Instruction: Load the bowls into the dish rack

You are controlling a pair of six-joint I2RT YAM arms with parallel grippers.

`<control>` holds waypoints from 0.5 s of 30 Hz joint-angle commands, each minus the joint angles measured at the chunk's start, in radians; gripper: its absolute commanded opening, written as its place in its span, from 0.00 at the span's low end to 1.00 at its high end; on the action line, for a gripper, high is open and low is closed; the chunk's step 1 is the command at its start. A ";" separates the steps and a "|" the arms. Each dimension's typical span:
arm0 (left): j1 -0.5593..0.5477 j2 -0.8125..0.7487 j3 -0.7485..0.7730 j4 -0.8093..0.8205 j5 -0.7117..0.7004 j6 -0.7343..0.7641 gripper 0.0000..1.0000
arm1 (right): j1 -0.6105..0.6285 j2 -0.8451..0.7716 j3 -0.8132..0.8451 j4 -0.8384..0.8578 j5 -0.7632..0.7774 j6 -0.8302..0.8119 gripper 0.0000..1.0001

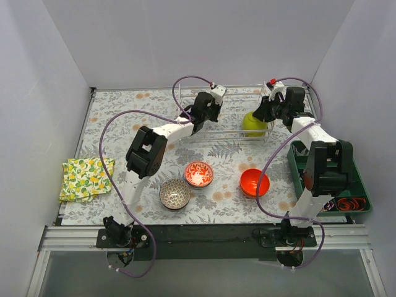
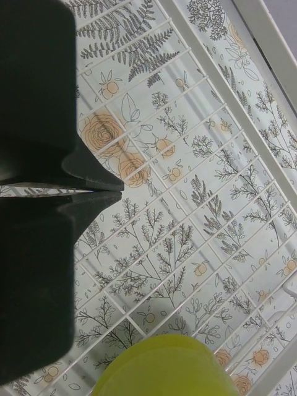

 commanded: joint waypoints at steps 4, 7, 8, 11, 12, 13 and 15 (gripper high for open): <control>0.006 -0.114 0.035 0.036 -0.024 0.019 0.06 | -0.005 -0.066 0.039 -0.017 -0.006 -0.008 0.24; 0.009 -0.159 0.067 0.047 -0.056 0.041 0.25 | -0.005 -0.115 0.051 -0.022 -0.024 -0.014 0.25; 0.011 -0.172 0.073 0.047 -0.058 0.045 0.39 | -0.005 -0.144 0.054 -0.026 -0.038 -0.014 0.26; 0.015 -0.249 0.075 0.047 -0.047 0.087 0.57 | -0.003 -0.203 0.056 -0.048 -0.069 -0.037 0.34; 0.020 -0.274 0.067 0.047 -0.050 0.102 0.62 | -0.003 -0.217 0.053 -0.054 -0.063 -0.043 0.36; 0.021 -0.319 0.058 0.047 -0.062 0.125 0.64 | -0.002 -0.227 0.051 -0.069 -0.052 -0.058 0.39; 0.031 -0.375 0.015 0.041 -0.085 0.153 0.73 | -0.003 -0.258 0.053 -0.094 -0.040 -0.084 0.41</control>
